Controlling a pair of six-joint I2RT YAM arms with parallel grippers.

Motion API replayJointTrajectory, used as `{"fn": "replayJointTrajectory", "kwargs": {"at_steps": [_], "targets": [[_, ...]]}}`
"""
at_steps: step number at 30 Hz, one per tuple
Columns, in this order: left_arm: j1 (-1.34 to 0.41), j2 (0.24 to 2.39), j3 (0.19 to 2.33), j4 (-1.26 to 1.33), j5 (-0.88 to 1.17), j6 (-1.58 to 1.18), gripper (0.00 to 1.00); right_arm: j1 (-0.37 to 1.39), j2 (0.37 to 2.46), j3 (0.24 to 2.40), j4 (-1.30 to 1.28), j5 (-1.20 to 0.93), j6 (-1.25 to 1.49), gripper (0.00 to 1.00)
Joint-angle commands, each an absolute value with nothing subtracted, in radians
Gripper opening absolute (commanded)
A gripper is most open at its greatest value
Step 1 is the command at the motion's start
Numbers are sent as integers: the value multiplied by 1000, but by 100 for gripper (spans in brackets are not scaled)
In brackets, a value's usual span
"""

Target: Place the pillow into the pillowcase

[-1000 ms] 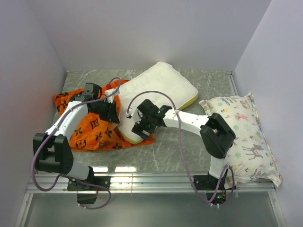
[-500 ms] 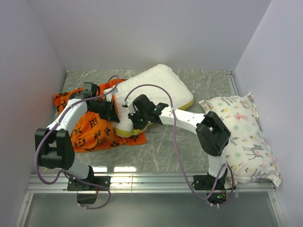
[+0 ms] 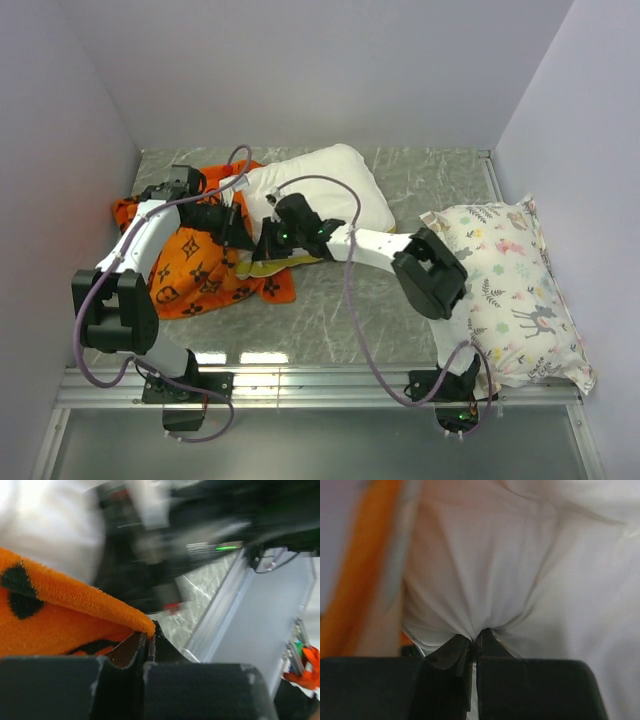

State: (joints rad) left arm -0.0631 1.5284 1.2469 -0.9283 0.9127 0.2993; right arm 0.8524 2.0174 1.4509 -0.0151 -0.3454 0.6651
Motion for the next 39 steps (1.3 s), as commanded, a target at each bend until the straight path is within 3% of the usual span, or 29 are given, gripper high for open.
{"fn": "replayJointTrajectory", "kwargs": {"at_steps": [1, 9, 13, 17, 19, 21, 22, 24, 25, 26, 27, 32, 37, 39], "targets": [[-87, 1539, 1262, -1071, 1109, 339, 0, 856, 2124, 1526, 247, -322, 893, 0], [-84, 1528, 1242, -1040, 1155, 273, 0, 864, 2233, 1510, 360, -350, 1141, 0], [-65, 1531, 1250, -919, 1005, 146, 16, 854, 2201, 1511, 417, -400, 1135, 0], [-26, 1529, 1247, -752, 708, 55, 26, 813, 2158, 1505, 423, -410, 1137, 0], [-12, 1540, 1270, -741, 620, 41, 37, 784, 2140, 1493, 433, -405, 1128, 0], [-12, 1548, 1292, -749, 488, 63, 40, 770, 2131, 1491, 411, -402, 1101, 0], [-6, 1543, 1313, -758, 468, 83, 54, 762, 2126, 1490, 410, -400, 1094, 0], [-3, 1500, 1318, -759, 404, 124, 56, 758, 2126, 1491, 410, -397, 1083, 0], [-3, 1476, 1298, -752, 394, 139, 83, 758, 2131, 1496, 407, -399, 1081, 0], [-3, 1409, 1280, -741, 381, 152, 85, 759, 2140, 1503, 402, -399, 1072, 0], [-3, 1372, 1257, -718, 352, 181, 99, 759, 2147, 1525, 394, -397, 1071, 0], [-3, 1175, 1080, -693, 308, 248, 97, 758, 2183, 1581, 383, -406, 1072, 0], [-53, 1161, 957, -637, 259, 258, 77, 759, 2206, 1608, 390, -422, 1094, 0], [-90, 1166, 939, -618, 278, 290, 74, 758, 2206, 1612, 388, -423, 1092, 0]]}}
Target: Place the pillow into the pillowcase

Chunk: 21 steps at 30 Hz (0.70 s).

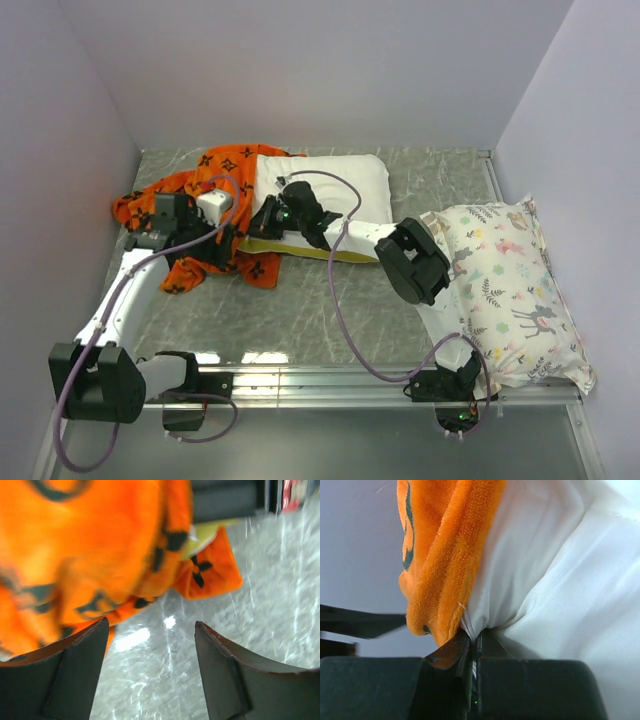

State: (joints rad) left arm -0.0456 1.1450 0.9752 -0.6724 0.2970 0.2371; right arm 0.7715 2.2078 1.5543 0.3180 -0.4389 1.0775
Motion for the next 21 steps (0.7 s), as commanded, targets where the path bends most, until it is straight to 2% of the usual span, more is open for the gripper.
{"fn": "replayJointTrajectory", "kwargs": {"at_steps": [1, 7, 10, 14, 21], "targets": [[-127, 1163, 908, -609, 287, 307, 75, 759, 2209, 1615, 385, -423, 1088, 0], [-209, 1051, 761, -586, 512, 678, 90, 756, 2232, 1621, 399, -443, 1085, 0], [-238, 1042, 704, -577, 564, 906, 93, 758, 2240, 1606, 422, -454, 1091, 0], [-296, 1104, 672, -500, 503, 1053, 92, 756, 2246, 1588, 437, -472, 1089, 0], [-367, 1279, 660, -355, 416, 1144, 88, 753, 2256, 1582, 446, -485, 1097, 0]]}}
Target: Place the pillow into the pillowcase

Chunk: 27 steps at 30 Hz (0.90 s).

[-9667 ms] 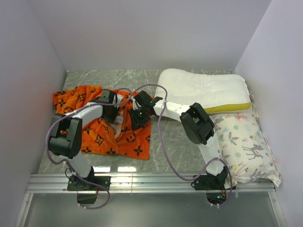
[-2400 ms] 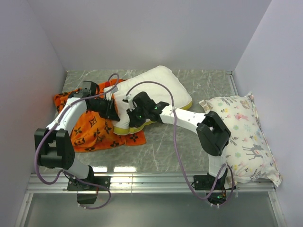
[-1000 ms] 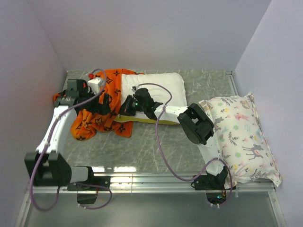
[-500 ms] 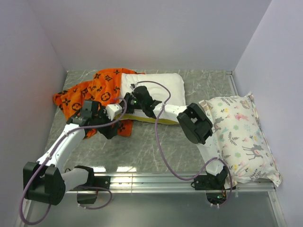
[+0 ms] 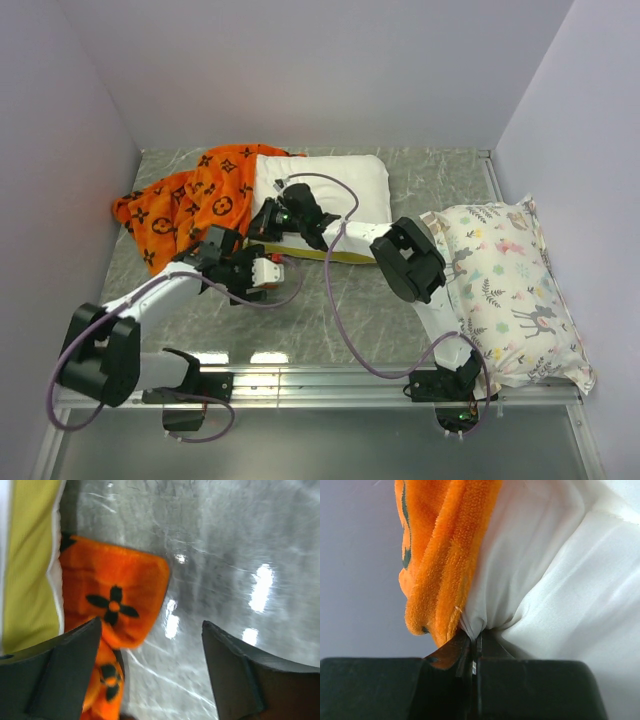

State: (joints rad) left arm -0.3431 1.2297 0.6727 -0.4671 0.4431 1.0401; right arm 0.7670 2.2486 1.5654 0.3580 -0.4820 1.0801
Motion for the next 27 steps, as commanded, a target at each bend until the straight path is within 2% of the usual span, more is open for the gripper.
{"fn": "replayJointTrajectory", "kwargs": {"at_steps": [1, 3, 6, 7, 10, 13, 18, 21, 27], "targets": [[-376, 1302, 664, -341, 407, 1143, 85, 750, 2261, 1582, 446, -491, 1104, 0], [-382, 1379, 676, -316, 384, 1150, 81, 747, 2264, 1578, 456, -495, 1108, 0], [-393, 1471, 724, -339, 374, 1170, 60, 742, 2267, 1578, 460, -502, 1109, 0], [-397, 1501, 739, -368, 391, 1183, 39, 741, 2269, 1578, 460, -508, 1114, 0], [-446, 1500, 785, -443, 452, 1186, 6, 739, 2273, 1588, 460, -517, 1115, 0], [-567, 1435, 833, -536, 541, 1172, 0, 736, 2283, 1608, 454, -528, 1120, 0], [-832, 1361, 957, -644, 672, 1023, 0, 739, 2298, 1617, 485, -548, 1155, 0], [-879, 1381, 1018, -678, 767, 933, 0, 741, 2302, 1598, 495, -569, 1172, 0], [-965, 1356, 1035, -686, 779, 865, 1, 741, 2327, 1533, 474, -595, 1141, 0]]}}
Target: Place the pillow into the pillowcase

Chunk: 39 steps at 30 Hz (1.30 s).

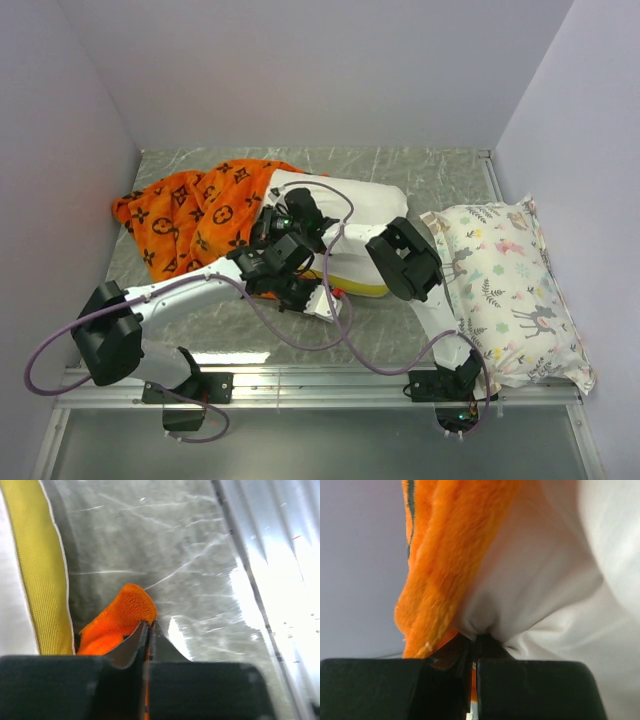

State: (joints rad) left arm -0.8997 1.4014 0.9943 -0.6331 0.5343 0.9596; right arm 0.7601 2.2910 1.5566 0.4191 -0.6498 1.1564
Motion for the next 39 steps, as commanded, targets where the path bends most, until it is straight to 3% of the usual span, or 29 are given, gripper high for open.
{"fn": "replayJointTrajectory", "kwargs": {"at_steps": [1, 4, 6, 7, 10, 11, 12, 14, 15, 18, 24, 29, 33, 39], "targets": [[-971, 1330, 1042, -686, 779, 823, 8, 744, 2327, 1508, 474, -606, 1138, 0], [-971, 1255, 1098, -727, 781, 735, 38, 761, 2300, 1430, 489, -640, 1128, 0], [-963, 1198, 1135, -745, 778, 674, 45, 770, 2267, 1381, 500, -643, 1112, 0], [-953, 1139, 1149, -747, 781, 608, 53, 773, 2249, 1317, 517, -638, 1108, 0], [-858, 1042, 1184, -659, 790, 372, 63, 784, 2172, 1203, 607, -607, 1123, 1], [-821, 1025, 1187, -634, 782, 310, 64, 793, 2158, 1195, 620, -610, 1121, 10], [-728, 1011, 1192, -611, 764, 248, 67, 798, 2126, 1193, 605, -615, 1112, 36], [-625, 988, 1192, -566, 753, 115, 73, 802, 2086, 1195, 566, -617, 1075, 52], [-536, 980, 1192, -546, 732, 79, 84, 801, 2042, 1201, 549, -629, 1039, 65], [-419, 992, 1229, -494, 542, -29, 99, 776, 1955, 1262, 355, -655, 875, 73], [-235, 1211, 1422, -497, 379, -116, 99, 675, 1816, 1290, -4, -663, 585, 78], [-222, 1472, 1557, -434, 250, -66, 96, 554, 1756, 1342, -147, -465, 410, 79], [-224, 1744, 1784, -497, 198, -23, 73, 512, 1811, 1494, -296, -220, 260, 80], [-247, 2040, 1937, -439, 118, -31, 67, 423, 1851, 1545, -393, -107, 189, 84]]}}
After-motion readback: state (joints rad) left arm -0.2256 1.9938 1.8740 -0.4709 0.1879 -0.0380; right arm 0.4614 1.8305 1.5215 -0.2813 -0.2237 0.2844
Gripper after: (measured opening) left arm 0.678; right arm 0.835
